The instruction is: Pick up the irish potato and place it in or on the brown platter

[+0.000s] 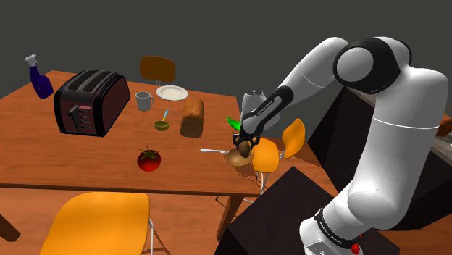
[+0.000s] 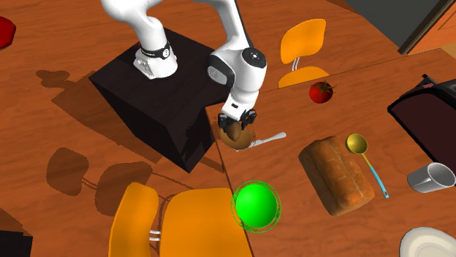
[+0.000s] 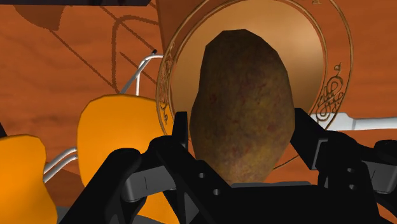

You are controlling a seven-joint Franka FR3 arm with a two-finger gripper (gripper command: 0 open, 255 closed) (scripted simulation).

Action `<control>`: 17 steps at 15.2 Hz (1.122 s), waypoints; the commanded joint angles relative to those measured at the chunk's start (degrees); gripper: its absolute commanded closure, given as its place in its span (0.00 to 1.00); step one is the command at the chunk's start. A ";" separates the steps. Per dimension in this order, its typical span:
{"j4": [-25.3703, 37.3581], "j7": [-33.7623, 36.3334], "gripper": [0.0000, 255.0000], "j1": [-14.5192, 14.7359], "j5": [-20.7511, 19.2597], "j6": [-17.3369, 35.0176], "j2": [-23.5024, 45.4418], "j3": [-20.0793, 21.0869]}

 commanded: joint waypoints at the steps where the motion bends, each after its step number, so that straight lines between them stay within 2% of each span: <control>1: 0.09 0.10 1.00 -0.03 -0.06 0.86 0.92 -0.04; 8: 0.10 0.10 1.00 -0.03 -0.06 0.86 0.93 -0.04; 9: 0.10 0.10 0.00 -0.03 -0.06 0.86 0.93 -0.04; 14: 0.10 0.10 0.00 -0.03 -0.06 0.86 0.93 -0.04; 17: -0.19 -0.19 0.00 0.37 0.33 -4.33 -4.51 0.27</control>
